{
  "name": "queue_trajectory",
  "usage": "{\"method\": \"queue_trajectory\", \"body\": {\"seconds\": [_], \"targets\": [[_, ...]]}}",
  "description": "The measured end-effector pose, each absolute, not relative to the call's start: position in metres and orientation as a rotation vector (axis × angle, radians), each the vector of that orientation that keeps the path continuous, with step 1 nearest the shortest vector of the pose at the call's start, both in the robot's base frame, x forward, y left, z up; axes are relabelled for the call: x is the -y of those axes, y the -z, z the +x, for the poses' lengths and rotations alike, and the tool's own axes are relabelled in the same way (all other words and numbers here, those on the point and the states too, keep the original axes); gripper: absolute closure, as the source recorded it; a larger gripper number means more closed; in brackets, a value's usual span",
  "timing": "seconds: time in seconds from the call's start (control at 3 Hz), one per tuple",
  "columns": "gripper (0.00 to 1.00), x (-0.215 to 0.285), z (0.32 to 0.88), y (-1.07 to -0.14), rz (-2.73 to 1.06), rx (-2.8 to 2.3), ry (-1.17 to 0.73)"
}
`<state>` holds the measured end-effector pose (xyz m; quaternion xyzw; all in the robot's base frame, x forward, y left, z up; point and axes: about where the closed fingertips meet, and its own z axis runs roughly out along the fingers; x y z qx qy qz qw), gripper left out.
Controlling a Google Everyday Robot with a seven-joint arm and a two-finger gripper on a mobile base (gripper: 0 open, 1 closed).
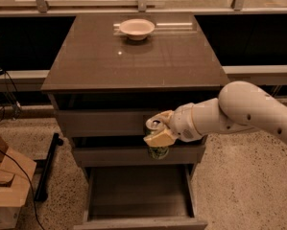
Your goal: Place green can into bottom drawer
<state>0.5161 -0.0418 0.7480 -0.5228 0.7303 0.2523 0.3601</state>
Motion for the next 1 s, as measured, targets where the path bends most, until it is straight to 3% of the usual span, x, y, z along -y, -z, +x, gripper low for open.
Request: {"method": "queue_trajectory", "body": {"seconds": [1.0], "targets": [[1.00, 0.064, 0.504, -0.669, -1.240, -1.911, -0.565]]}}
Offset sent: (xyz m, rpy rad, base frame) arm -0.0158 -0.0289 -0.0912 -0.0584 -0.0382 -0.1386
